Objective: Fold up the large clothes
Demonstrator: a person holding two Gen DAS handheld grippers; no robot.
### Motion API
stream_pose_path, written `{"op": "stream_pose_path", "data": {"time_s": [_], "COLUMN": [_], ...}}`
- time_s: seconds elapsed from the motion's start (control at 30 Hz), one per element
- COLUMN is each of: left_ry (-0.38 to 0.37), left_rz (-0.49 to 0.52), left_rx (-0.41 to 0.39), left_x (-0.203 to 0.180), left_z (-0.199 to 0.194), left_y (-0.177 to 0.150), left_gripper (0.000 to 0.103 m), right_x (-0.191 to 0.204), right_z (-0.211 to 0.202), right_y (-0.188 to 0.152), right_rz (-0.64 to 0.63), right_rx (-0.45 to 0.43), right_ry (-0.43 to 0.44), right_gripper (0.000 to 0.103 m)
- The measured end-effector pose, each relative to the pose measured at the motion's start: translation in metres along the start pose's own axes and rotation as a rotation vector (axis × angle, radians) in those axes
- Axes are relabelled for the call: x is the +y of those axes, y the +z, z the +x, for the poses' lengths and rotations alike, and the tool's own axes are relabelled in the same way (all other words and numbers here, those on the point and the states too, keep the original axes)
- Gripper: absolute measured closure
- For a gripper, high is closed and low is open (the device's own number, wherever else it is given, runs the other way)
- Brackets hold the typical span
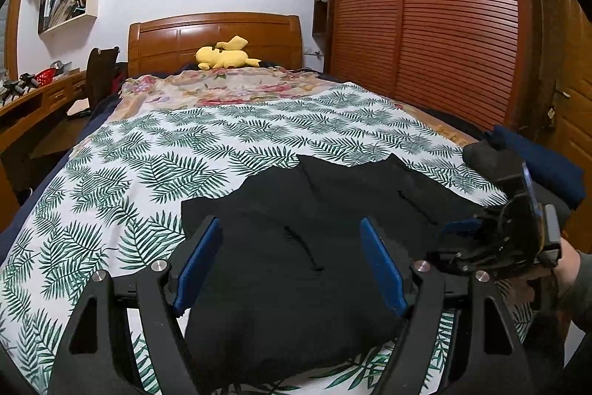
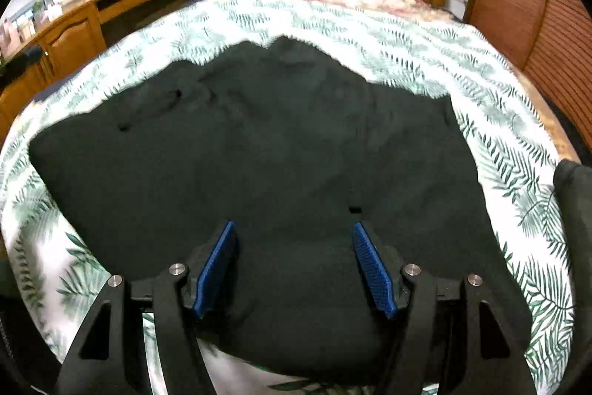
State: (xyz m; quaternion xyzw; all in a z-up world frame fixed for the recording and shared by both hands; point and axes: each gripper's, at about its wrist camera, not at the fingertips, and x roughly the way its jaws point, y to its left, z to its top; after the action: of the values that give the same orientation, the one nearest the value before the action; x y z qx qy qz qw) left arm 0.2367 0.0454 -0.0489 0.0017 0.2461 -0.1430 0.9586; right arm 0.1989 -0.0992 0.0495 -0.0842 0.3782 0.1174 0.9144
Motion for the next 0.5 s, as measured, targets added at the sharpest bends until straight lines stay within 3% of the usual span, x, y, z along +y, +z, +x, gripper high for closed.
{"op": "stream_pose_path", "data": {"time_s": [0.27, 0.37, 0.5], "left_ry": [0.023, 0.032, 0.019], "left_rz": [-0.012, -0.023, -0.034], "left_rx": [0.000, 0.006, 0.024], "left_x": [0.015, 0.021, 0.025], "left_z": [-0.008, -0.012, -0.016], "left_y": [-0.003, -0.006, -0.016], "left_gripper": [0.025, 0.025, 0.025], "right_x": [0.048, 0.061, 0.074], "right_z": [-0.009, 0.006, 0.035], "right_y": [0.014, 0.013, 0.001], "right_rz": [-0.065, -0.083, -0.119], "right_rx": [-0.071, -0.058, 0.006], "right_ry": [0.113, 0.156, 0.148], "right_gripper": [0.035, 0.035, 0.035]}}
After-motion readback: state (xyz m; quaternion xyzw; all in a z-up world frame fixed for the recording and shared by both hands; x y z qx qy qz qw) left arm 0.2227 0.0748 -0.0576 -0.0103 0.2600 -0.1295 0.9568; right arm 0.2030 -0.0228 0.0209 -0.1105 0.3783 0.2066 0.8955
